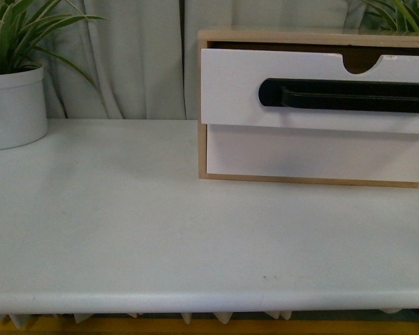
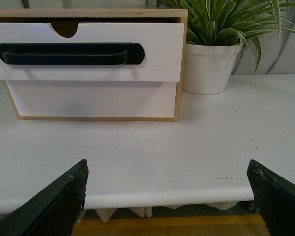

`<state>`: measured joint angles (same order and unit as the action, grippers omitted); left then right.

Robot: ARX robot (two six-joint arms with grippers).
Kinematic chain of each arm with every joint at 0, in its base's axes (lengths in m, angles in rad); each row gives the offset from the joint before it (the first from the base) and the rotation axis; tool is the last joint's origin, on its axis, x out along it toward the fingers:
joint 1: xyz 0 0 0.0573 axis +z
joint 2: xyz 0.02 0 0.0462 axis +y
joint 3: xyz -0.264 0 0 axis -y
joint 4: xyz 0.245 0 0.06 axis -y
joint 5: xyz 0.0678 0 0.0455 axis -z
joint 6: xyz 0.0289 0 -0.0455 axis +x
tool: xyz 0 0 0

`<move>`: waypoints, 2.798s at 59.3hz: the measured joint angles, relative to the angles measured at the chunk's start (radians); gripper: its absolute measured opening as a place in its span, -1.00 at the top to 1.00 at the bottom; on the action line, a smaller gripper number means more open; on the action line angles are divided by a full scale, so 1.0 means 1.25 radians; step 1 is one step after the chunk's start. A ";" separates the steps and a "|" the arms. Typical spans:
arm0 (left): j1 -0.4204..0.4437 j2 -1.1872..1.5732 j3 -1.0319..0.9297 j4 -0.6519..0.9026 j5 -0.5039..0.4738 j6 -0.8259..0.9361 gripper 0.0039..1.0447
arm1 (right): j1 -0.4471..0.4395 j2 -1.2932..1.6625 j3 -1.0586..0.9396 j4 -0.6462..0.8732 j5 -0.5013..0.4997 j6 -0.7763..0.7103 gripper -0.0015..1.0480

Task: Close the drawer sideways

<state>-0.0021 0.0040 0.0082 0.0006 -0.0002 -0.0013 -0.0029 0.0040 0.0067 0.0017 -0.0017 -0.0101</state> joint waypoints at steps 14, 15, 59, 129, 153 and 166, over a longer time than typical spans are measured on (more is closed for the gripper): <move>0.000 0.000 0.000 0.000 0.000 0.000 -0.88 | 0.000 0.000 0.000 0.000 0.000 0.000 -0.82; 0.000 0.000 0.000 0.000 0.000 0.000 -0.88 | 0.000 0.000 0.000 0.000 0.000 0.000 -0.82; 0.000 0.000 0.000 0.000 0.000 0.000 -0.88 | 0.000 0.000 0.000 0.000 0.000 0.000 -0.82; -0.121 0.796 0.145 0.766 0.254 1.183 -0.88 | -0.127 0.670 0.552 -0.121 -0.198 -0.597 -0.82; -0.187 1.004 0.412 0.659 0.251 1.261 -0.88 | -0.156 0.891 0.759 -0.171 -0.240 -0.667 -0.82; -0.279 1.053 0.505 0.612 0.202 1.258 -0.88 | -0.159 0.959 0.809 -0.177 -0.240 -0.692 -0.82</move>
<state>-0.3504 1.3197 0.6392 0.7650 0.2523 1.5707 -0.2012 1.2034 1.0176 -0.2192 -0.3019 -0.8757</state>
